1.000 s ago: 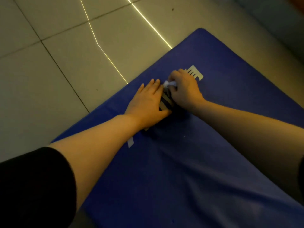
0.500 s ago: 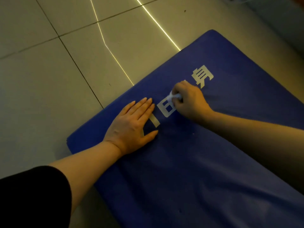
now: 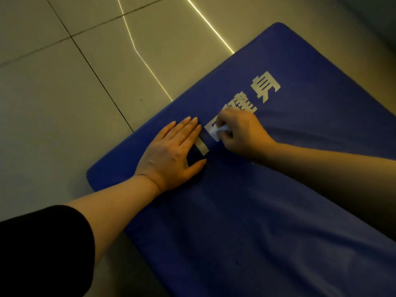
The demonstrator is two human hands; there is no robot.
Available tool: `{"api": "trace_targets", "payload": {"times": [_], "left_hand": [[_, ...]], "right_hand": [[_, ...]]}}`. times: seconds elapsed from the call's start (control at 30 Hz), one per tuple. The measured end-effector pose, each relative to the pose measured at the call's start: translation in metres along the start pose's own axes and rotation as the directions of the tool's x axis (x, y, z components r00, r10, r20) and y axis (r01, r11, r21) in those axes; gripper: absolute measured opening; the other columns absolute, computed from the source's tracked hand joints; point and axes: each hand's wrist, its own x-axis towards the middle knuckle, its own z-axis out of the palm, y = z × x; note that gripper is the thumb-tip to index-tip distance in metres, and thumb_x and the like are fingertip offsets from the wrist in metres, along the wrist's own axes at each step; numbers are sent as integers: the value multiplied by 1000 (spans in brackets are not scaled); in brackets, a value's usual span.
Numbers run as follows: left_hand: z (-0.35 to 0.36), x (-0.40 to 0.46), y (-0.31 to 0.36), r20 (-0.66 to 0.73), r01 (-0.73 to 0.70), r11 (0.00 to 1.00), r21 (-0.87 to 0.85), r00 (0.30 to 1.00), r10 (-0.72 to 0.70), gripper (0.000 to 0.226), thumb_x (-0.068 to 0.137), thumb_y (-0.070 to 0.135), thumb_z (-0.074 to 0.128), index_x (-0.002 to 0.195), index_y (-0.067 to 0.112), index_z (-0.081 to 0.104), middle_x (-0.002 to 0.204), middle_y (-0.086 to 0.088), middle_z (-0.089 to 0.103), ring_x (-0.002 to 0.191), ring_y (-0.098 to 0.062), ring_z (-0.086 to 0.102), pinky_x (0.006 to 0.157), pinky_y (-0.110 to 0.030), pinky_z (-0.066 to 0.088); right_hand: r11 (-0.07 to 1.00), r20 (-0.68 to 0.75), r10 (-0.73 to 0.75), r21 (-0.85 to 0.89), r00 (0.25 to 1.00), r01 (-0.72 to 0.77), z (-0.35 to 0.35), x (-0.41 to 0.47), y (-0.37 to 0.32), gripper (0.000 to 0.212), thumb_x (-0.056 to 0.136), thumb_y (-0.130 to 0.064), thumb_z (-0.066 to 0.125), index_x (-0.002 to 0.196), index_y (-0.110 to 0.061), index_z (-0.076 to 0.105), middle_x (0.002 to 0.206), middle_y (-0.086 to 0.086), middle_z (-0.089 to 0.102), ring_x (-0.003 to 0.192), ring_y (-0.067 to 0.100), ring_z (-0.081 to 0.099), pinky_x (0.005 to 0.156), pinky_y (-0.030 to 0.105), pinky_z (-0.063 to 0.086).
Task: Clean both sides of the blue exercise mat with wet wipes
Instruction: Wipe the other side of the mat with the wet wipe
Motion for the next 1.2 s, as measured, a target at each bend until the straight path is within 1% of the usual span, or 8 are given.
{"api": "trace_targets", "payload": {"times": [0.17, 0.33, 0.47, 0.6, 0.8, 0.97, 1.07, 1.2], "left_hand": [[0, 0, 1, 11, 4, 1000, 11, 1000, -4, 78, 90, 61, 35, 147, 9, 34, 154, -10, 33, 143, -23, 30, 117, -41, 24], [-2, 0, 1, 18, 10, 1000, -4, 1000, -10, 79, 90, 63, 33, 148, 9, 31, 155, -9, 30, 144, -22, 28, 118, -40, 21], [-2, -2, 0, -32, 69, 996, -48, 997, -71, 88, 85, 65, 39, 147, 3, 32, 153, -15, 34, 142, -27, 31, 115, -37, 21], [-3, -4, 1, -67, 103, 994, -34, 992, -105, 89, 82, 68, 43, 140, 0, 43, 138, -17, 46, 127, -31, 43, 107, -41, 38], [-11, -12, -2, -35, 113, 989, -94, 993, -117, 81, 85, 65, 46, 140, 6, 47, 139, -12, 50, 125, -28, 49, 104, -40, 41], [-14, -59, -19, 12, 43, 988, -150, 999, -41, 67, 95, 52, 38, 150, 15, 31, 158, -3, 25, 144, -17, 24, 118, -32, 16], [-9, -80, -18, -25, 63, 990, -127, 997, -67, 63, 97, 50, 36, 149, 15, 33, 157, -7, 28, 144, -21, 27, 118, -37, 22], [-5, -76, -14, -68, 104, 987, -124, 991, -113, 62, 94, 48, 42, 145, 12, 41, 152, -9, 36, 141, -22, 34, 117, -39, 26]], "right_hand": [[993, 55, -119, -12, 991, 120, -5, -1, 5, 6, 85, -12, 59, 85, -7, 56, 86, 9, 56, 74, 21, 52, 63, 35, 44], [988, -91, 152, 11, 984, -152, -12, 52, 11, 12, 91, -17, 54, 84, -7, 52, 81, 10, 56, 71, 24, 50, 61, 42, 45], [999, 16, 2, 51, 1000, -3, 2, 3, -6, 17, 87, -18, 61, 76, -16, 49, 75, -2, 50, 65, 14, 47, 56, 23, 36], [991, 89, -131, 38, 987, 129, 6, -13, -8, 15, 84, -12, 62, 78, -19, 51, 80, -5, 48, 68, 10, 45, 59, 14, 30], [1000, -157, -13, 11, 987, 15, 16, 39, -14, 15, 86, -10, 51, 76, -16, 42, 74, 0, 41, 62, 14, 34, 55, 28, 25], [981, 42, -182, 74, 982, 179, 18, -33, -28, 14, 85, -16, 60, 74, -14, 53, 77, -5, 47, 65, 9, 43, 61, 15, 28], [979, 139, -205, 53, 969, 199, 15, -23, -32, 10, 86, -16, 56, 78, -16, 50, 82, -1, 49, 69, 14, 46, 61, 18, 30], [996, 26, -81, -43, 996, 82, 16, 26, -38, 11, 90, -12, 52, 83, -15, 45, 84, 3, 45, 69, 16, 38, 53, 20, 23]]}}
